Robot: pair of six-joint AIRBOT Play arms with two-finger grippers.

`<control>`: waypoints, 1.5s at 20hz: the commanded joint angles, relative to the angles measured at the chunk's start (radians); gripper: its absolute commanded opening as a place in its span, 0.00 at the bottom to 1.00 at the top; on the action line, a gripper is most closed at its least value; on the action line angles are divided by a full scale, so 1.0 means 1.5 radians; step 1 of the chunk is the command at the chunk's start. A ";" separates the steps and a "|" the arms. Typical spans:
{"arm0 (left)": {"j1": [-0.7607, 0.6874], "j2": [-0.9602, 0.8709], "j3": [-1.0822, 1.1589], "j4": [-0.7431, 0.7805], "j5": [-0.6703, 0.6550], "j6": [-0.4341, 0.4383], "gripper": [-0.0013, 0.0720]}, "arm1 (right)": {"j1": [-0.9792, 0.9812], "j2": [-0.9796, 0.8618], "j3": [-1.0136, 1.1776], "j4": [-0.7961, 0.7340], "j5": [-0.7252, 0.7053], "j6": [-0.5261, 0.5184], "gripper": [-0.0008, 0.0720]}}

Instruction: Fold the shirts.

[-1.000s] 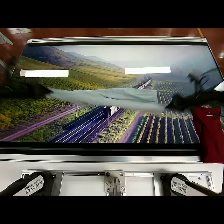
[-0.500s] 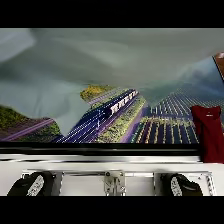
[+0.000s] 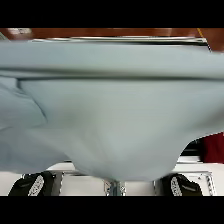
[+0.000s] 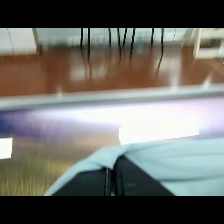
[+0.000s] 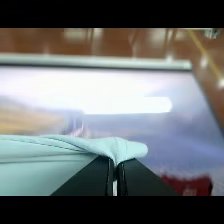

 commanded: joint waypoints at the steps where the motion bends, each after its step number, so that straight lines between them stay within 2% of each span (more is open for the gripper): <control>1: 0.001 0.001 -0.123 0.061 -0.043 0.009 0.07 | 0.000 -0.049 -0.064 -0.022 0.114 0.002 0.09; 4: 0.001 -0.020 -0.284 0.058 0.012 0.009 0.07 | 0.000 -0.117 -0.208 -0.022 0.077 0.002 0.09; 8: 0.001 -0.123 -0.493 0.001 0.220 0.018 0.07 | 0.000 -0.268 -0.353 -0.012 -0.167 0.021 0.09; 9: -0.004 -0.167 -0.520 -0.049 0.273 0.071 0.07 | 0.001 -0.320 -0.353 0.007 -0.222 0.021 0.09; 10: -0.017 -0.218 -0.528 -0.092 0.316 0.123 0.07 | 0.001 -0.373 -0.353 0.036 -0.295 0.020 0.09; 11: -0.033 -0.266 -0.527 -0.115 0.355 0.137 0.07 | 0.003 -0.417 -0.351 0.071 -0.352 0.020 0.09; 14: -0.070 -0.406 -0.519 -0.130 0.474 0.134 0.07 | 0.024 -0.525 -0.352 0.162 -0.511 0.034 0.09; 17: -0.089 -0.500 -0.519 -0.157 0.528 0.134 0.07 | 0.073 -0.603 -0.352 0.179 -0.598 0.050 0.09; 22: -0.093 -0.576 -0.519 -0.219 0.467 0.118 0.08 | 0.136 -0.671 -0.352 0.179 -0.565 0.087 0.09; 23: -0.087 -0.576 -0.518 -0.219 0.446 0.091 0.29 | 0.136 -0.666 -0.351 0.184 -0.552 0.085 0.23; 24: -0.072 -0.574 -0.508 -0.219 0.401 0.073 0.72 | 0.130 -0.651 -0.351 0.185 -0.524 0.077 0.60; 25: -0.050 -0.574 -0.491 -0.209 0.337 0.083 0.90 | 0.116 -0.627 -0.351 0.178 -0.479 0.056 0.83; 27: 0.015 -0.574 -0.451 -0.136 0.170 0.086 0.89 | 0.076 -0.571 -0.352 0.094 -0.367 0.041 0.83; 29: 0.086 -0.573 -0.453 -0.107 0.030 0.086 0.86 | 0.019 -0.521 -0.352 -0.007 -0.228 0.042 0.83; 30: 0.124 -0.569 -0.476 -0.104 -0.014 0.088 0.73 | -0.014 -0.504 -0.355 -0.024 -0.172 0.042 0.83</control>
